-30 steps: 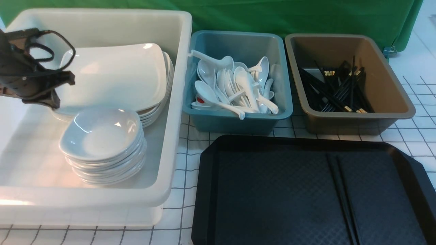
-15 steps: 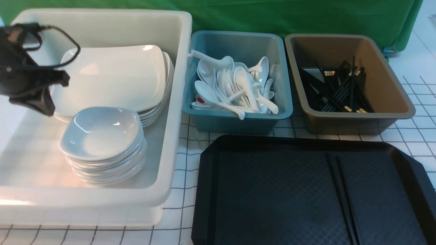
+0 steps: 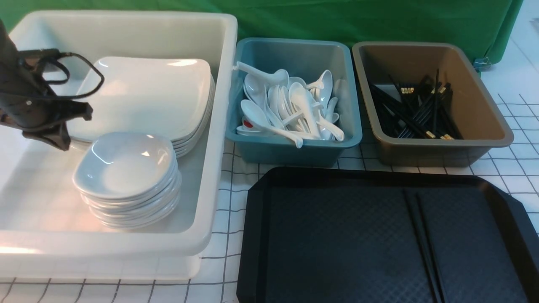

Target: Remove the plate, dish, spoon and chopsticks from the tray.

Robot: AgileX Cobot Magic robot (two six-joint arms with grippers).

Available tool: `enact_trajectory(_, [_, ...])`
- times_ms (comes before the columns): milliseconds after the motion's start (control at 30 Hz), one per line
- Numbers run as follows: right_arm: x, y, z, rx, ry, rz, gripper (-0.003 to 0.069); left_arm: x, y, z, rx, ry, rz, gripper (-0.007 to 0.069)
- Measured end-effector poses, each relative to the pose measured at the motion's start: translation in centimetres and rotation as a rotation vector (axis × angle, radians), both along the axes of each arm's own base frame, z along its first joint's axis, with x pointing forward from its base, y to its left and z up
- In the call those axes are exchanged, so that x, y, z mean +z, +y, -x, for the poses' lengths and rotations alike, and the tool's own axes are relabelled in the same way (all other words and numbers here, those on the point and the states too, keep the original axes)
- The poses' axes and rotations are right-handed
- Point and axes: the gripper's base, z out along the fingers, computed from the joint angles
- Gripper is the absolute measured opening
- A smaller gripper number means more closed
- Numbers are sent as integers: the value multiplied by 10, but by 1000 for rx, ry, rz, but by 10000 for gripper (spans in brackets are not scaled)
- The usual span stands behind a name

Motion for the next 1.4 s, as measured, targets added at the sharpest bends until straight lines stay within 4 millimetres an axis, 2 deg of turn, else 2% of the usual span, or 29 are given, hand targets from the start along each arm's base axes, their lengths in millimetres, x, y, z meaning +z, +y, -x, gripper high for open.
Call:
enact_trajectory(167, [6, -7, 6, -44, -13, 9, 31, 31, 1, 13, -9, 13, -36, -3])
enact_trajectory(267, [10, -19, 15, -129, -28, 45, 34, 64, -4, 28, -6, -29, -23, -3])
enact_trajectory(300, [9, -21, 17, -143, -25, 55, 35, 68, -6, 31, -7, -38, -14, -3])
enact_trajectory(333, [10, -26, 22, -172, -30, 68, 35, 79, -9, 36, -14, -64, 9, -3])
enact_trajectory(367, [5, -37, 31, -237, -19, 105, 38, 102, -24, 51, -61, -133, 66, -3])
enact_trajectory(400, [4, -37, 32, -236, -15, 107, 38, 104, -27, 53, -71, -141, 72, -3])
enact_trajectory(433, [-10, -45, 40, -273, 30, 139, 43, 127, -48, 71, -147, -224, 111, -3])
enact_trajectory(500, [-27, -51, 50, -291, 86, 171, 61, 146, -77, 93, -249, -308, 131, -3])
enact_trajectory(567, [-55, -54, 55, -300, 169, 219, 98, 164, -104, 122, -342, -398, 140, -3])
enact_trajectory(667, [-108, -58, 58, -307, 330, 311, 203, 169, -140, 158, -467, -487, 168, -3])
enact_trajectory(700, [-129, -60, 58, -310, 383, 343, 261, 168, -155, 173, -527, -522, 185, -3])
enact_trajectory(733, [-144, -63, 59, -315, 419, 362, 290, 168, -165, 182, -568, -542, 197, -3])
enact_trajectory(800, [-181, -72, 58, -342, 491, 397, 381, 155, -188, 201, -660, -582, 226, -3])
enact_trajectory(900, [-209, -83, 50, -387, 532, 403, 439, 138, -218, 218, -762, -611, 276, -3])
enact_trajectory(1033, [-236, -94, 34, -447, 644, 370, 455, 109, -258, 225, -864, -538, 321, -3])
enact_trajectory(1133, [-255, -91, 33, -438, 776, 364, 458, 86, -286, 228, -933, -447, 333, -3])
enact_trajectory(1167, [-256, -91, 34, -436, 781, 367, 458, 84, -288, 228, -938, -440, 332, -3])
enact_trajectory(1300, [-279, -75, 56, -336, 896, 427, 451, 50, -320, 239, -1037, -300, 316, -3])
enact_trajectory(1400, [-295, -70, 70, -327, 921, 444, 445, 36, -334, 248, -1091, -244, 307, -3])
